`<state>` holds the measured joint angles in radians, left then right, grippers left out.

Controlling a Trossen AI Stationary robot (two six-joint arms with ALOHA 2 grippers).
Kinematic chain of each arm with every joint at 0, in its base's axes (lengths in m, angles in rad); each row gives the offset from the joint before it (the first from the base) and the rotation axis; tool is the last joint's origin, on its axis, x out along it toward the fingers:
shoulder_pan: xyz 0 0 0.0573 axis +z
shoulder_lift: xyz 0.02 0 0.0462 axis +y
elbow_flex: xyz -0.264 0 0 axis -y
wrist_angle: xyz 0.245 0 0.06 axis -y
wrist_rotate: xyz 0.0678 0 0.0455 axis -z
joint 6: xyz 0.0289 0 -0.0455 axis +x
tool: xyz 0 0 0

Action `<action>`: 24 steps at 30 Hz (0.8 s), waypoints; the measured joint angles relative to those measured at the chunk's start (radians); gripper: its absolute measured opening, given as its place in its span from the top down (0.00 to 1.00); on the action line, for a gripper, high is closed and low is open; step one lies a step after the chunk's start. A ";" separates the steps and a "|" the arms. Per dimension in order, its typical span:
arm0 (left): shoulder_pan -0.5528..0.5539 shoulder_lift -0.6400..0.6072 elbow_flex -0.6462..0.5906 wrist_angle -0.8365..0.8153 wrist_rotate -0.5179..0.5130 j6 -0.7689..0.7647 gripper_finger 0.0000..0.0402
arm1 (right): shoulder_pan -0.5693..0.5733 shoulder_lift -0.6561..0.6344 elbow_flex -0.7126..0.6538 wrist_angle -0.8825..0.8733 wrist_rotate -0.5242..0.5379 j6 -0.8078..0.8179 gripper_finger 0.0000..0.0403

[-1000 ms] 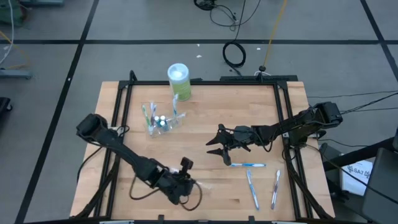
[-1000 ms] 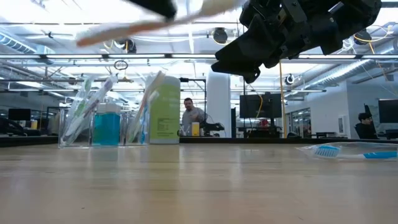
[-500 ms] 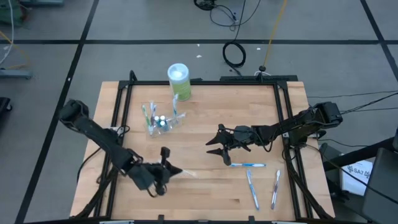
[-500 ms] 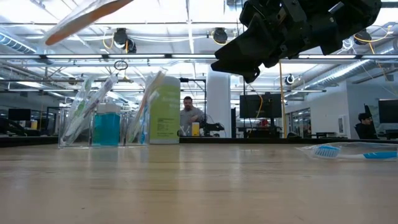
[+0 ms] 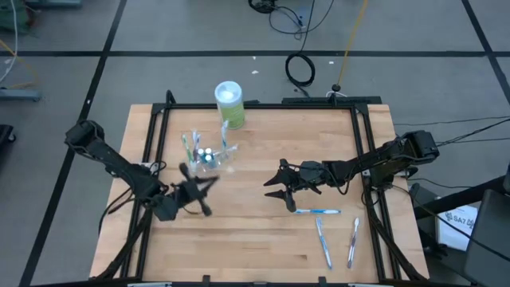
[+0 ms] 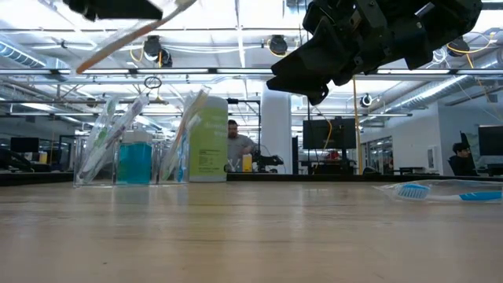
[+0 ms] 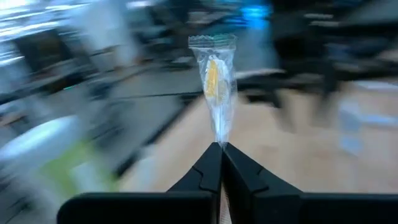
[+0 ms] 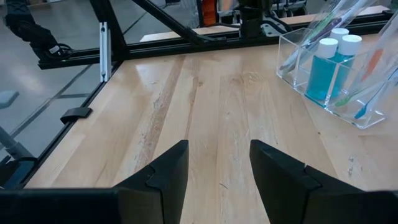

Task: Pick & Place toothbrushing station
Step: Put the orange toothbrush into the transparent organizer

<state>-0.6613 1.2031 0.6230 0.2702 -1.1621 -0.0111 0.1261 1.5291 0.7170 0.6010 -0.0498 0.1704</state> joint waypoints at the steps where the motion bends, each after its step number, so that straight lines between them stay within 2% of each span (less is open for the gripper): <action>1: 0.000 -0.002 -0.010 0.008 -0.069 -0.028 0.98 | 0.000 0.000 0.000 0.000 0.000 0.000 0.59; 4: 0.000 -0.005 -0.039 0.005 -0.247 -0.114 0.99 | 0.000 0.000 0.000 0.000 0.000 0.000 0.59; 8: 0.015 -0.004 -0.067 -0.005 -0.397 -0.213 0.98 | 0.000 0.000 0.000 0.000 0.000 0.000 0.59; 20: 0.222 -0.004 -0.109 -0.014 -0.409 -0.341 0.99 | 0.000 0.000 0.000 0.000 0.000 0.000 0.59; 24: 0.295 -0.004 -0.140 -0.015 -0.409 -0.496 0.99 | 0.000 0.000 0.000 0.000 0.000 0.000 0.59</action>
<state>-0.3661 1.1988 0.4832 0.2548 -1.5713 -0.5073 0.1260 1.5295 0.7166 0.6014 -0.0498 0.1706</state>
